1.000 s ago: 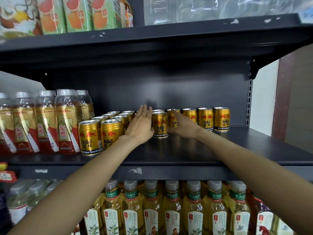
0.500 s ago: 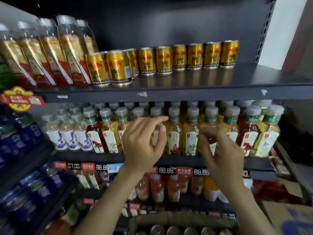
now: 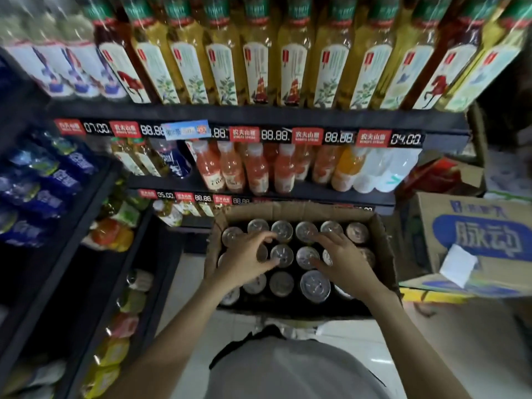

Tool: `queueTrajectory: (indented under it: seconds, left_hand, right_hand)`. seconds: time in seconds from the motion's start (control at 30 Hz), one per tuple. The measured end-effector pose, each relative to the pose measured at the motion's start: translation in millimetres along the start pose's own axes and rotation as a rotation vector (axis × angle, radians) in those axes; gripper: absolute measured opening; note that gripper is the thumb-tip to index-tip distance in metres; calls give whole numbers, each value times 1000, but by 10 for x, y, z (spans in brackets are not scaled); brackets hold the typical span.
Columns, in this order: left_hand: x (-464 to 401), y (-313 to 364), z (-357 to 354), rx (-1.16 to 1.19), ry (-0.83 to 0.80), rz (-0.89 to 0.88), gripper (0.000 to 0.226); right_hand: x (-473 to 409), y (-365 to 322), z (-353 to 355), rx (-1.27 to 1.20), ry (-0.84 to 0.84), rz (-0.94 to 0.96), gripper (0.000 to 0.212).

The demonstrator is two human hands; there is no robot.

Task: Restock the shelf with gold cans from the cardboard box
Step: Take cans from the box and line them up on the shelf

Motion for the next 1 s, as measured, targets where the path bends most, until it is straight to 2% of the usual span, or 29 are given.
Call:
queueTrajectory:
  seconds: [0.07,0.13,0.2,0.3,0.47,0.6,0.7,0.83,0.9,1.0]
  left_hand:
    - [76,44,-198,-34,-185,-25,64]
    - [75,115,-338,-64,-274,-55,73]
    - [23,200,-443,-119,-304,-98,79]
    - [-51,316,-596,-230,-341,-155,88]
    - [-128,284,-852,-190,-379,-174,95]
    - [-134,250,-924,49,-323,-72,80]
    - [-177,207,-836,329,-303,97,67]
    - [-226,214,-541,722,-220,316,54]
    - [-235,294,-367,816,-144,333,53]
    - [-233,516,-39,906,-48,302,32]
  right_hand:
    - [214,113,-15,38,-15,5,61]
    - [434,246,-3,110,-31,-35,75]
    - [610,368,12,155,-63,-140,86]
    - [765,462,-29,169,-134,-324,92]
    - [807,389,-239,-53,-35,-502,85]
    - [768,407,-298,-366,66,-561,78]
    - [712,404,-212,-506,193,-640,71]
    - [537,314,49,-921,387,-711,55]
    - [429,258,212,-1057,410,-693,53]
    - [249,117,486,-1127,386,-631,63]
Point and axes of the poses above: each hand's wrist, its own x-axis away from the middle knuckle, its own z-axis out of the back of the hand, y = z × x, the point moved 1 cm from there along -x, towards the middle knuckle, and after that the axes turned 5 degrees about z, right-handed, at the moved point
